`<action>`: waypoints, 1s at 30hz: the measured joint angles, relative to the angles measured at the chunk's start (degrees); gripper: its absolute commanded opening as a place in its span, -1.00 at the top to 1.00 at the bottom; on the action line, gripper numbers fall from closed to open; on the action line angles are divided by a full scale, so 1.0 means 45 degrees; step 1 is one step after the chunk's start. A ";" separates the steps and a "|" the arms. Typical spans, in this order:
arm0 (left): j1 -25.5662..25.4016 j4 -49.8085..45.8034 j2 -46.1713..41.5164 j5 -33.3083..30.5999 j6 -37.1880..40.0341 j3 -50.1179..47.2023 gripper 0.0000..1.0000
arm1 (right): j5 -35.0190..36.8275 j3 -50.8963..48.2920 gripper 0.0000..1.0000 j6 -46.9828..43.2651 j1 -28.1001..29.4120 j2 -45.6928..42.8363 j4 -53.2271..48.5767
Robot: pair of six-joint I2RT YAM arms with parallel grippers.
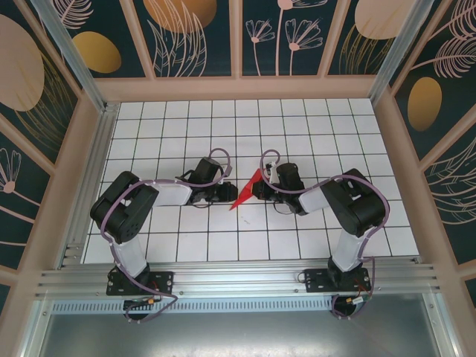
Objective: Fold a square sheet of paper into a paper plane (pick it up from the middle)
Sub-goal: Fold the wing for the fifth time at the center of the table.
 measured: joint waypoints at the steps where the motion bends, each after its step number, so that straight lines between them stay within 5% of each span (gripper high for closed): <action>1: 0.0000 0.0049 -0.0005 0.0019 -0.0039 -0.0019 0.51 | -0.0010 0.0000 0.79 0.0005 -0.0010 0.0005 0.0000; 15: 0.0238 0.1030 -0.0913 -0.0335 -0.0646 -0.0991 0.36 | -0.0068 -0.0024 0.79 0.0005 -0.0034 0.0049 0.0097; 30: 0.0296 0.2157 -0.0369 0.1277 -0.1083 -0.1156 0.63 | -0.0107 -0.0024 0.80 0.0005 -0.0049 0.0083 0.0141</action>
